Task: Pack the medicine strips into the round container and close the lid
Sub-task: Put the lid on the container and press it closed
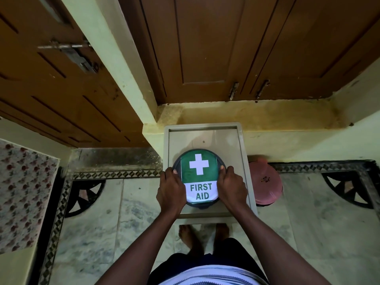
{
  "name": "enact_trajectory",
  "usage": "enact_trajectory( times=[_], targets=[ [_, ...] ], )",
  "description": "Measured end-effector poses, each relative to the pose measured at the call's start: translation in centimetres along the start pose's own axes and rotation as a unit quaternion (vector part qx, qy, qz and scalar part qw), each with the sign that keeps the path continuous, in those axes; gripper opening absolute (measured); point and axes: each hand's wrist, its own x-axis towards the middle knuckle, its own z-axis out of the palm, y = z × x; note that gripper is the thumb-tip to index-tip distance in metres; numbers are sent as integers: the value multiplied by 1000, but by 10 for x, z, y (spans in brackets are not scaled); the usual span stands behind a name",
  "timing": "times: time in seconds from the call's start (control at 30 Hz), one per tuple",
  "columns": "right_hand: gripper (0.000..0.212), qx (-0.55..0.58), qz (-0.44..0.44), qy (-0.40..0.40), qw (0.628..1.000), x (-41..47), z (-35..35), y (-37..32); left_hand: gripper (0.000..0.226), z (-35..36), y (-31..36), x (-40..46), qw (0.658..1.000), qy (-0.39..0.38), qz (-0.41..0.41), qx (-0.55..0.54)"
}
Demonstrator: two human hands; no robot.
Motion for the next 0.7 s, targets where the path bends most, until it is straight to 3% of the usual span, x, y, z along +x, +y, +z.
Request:
enact_trajectory(
  times=[0.2, 0.5, 0.7],
  targets=[
    [72, 7, 4, -9, 1000, 39, -8, -17, 66, -4, 7, 37, 1000, -4, -14, -3],
    [69, -20, -9, 10, 1000, 58, -3, -27, 40, 7, 18, 58, 1000, -9, 1, 7],
    [64, -39, -21, 35, 998, 57, -2, -30, 37, 9, 20, 59, 1000, -7, -11, 15]
  ],
)
